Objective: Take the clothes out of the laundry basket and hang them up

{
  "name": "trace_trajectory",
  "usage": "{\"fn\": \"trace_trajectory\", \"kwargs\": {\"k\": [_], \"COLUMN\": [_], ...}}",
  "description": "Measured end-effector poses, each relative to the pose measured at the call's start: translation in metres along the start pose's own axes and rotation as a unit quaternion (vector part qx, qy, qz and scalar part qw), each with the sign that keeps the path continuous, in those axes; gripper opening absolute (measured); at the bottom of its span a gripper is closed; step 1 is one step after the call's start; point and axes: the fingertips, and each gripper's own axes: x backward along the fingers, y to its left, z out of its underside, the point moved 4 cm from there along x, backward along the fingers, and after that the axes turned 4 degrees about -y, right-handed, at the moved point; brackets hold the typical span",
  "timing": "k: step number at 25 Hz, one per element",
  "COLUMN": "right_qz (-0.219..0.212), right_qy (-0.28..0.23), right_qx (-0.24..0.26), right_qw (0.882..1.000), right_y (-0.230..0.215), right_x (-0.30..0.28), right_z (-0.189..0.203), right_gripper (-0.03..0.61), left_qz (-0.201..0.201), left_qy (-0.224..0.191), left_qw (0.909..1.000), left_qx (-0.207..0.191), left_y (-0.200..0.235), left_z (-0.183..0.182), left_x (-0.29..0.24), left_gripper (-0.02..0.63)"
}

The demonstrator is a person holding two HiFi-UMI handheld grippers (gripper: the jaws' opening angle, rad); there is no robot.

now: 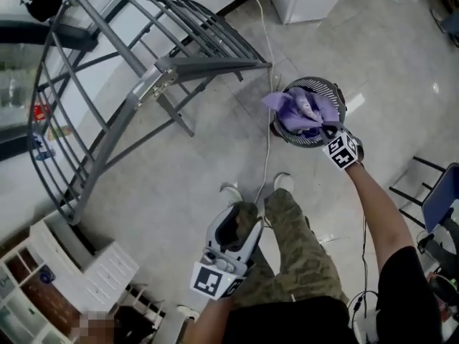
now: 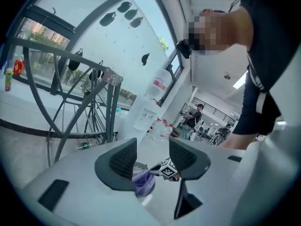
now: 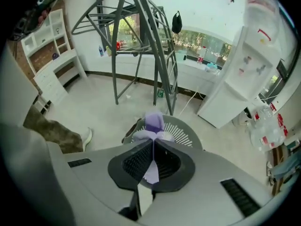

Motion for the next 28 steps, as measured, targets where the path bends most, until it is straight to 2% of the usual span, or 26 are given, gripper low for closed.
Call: {"fn": "trace_trajectory", "kwargs": {"k": [6, 10, 14, 18, 24, 28], "right_qz": [0.03, 0.039, 0.016, 0.003, 0.028, 0.037], "right_qy": [-0.071, -0.126, -0.144, -0.177, -0.239, -0.27], "right_qx": [-0.029, -0.02, -0.018, -0.005, -0.016, -0.021], "right_qw": [0.997, 0.991, 0.989, 0.984, 0.97, 0.962], "right_y": [-0.023, -0.022, -0.004, 0.018, 0.045, 0.057], "right_x": [0.089, 0.159, 0.232, 0.304, 0.399, 0.468], "right_z": [-0.059, -0.115, -0.16, -0.21, -0.277, -0.307], "right_gripper": [0.005, 0.005, 0.005, 0.005, 0.005, 0.005], "left_qz": [-0.003, -0.001, 0.016, 0.016, 0.064, 0.1], "left_qy": [-0.01, -0.011, -0.004, -0.003, -0.01, -0.011], "left_qw": [0.9999, 0.9997, 0.9997, 0.9983, 0.9938, 0.9882], "left_qx": [-0.013, -0.02, -0.016, -0.056, -0.091, -0.115], "left_y": [-0.03, -0.045, -0.05, -0.042, -0.048, -0.072], "left_z": [-0.035, -0.051, -0.072, -0.107, -0.151, -0.17], "left_x": [0.018, 0.034, 0.052, 0.068, 0.078, 0.076], "left_gripper": [0.209, 0.209, 0.168, 0.169, 0.166, 0.155]}}
